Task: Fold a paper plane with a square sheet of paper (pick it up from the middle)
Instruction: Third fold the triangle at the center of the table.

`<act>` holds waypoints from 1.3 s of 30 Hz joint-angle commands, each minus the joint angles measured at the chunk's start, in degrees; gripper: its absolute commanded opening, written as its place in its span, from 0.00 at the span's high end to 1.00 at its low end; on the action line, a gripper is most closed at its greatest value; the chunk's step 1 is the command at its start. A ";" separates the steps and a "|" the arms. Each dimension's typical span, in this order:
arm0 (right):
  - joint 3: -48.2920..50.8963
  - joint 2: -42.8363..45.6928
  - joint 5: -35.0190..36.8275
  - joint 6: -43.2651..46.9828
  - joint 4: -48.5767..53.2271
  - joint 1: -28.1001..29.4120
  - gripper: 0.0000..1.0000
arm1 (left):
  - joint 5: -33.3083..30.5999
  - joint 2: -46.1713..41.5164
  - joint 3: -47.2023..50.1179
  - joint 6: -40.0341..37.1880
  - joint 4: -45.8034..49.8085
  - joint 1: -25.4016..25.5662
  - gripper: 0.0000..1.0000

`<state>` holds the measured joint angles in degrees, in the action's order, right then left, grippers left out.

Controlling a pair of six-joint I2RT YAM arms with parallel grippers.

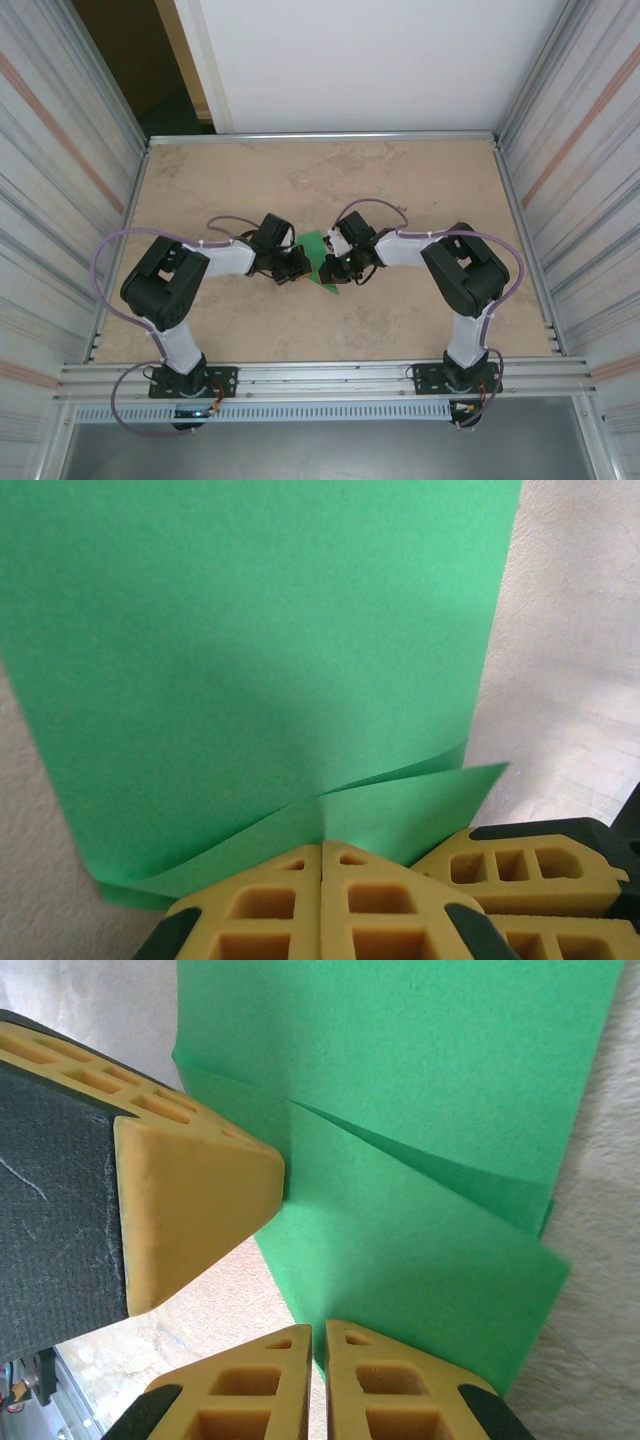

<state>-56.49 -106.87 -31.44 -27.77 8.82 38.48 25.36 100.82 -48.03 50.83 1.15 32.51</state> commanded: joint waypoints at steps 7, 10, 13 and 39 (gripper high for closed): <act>-0.64 2.32 0.16 5.32 5.79 -0.01 0.87 | -3.90 1.43 1.75 0.25 4.19 -0.82 0.94; -0.64 3.39 -0.77 6.47 6.58 0.05 0.87 | -4.25 1.57 1.69 0.24 4.60 -0.97 0.94; -0.30 3.07 -0.62 7.09 7.61 0.17 0.87 | -4.45 1.84 1.65 0.24 4.91 -1.08 0.94; 13.41 20.59 4.62 2.80 5.55 -3.06 0.87 | -2.64 2.17 0.82 -0.42 3.75 -1.72 0.95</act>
<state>-42.35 -90.37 -28.93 -22.87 15.42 35.90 26.09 101.06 -48.03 50.83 1.10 31.81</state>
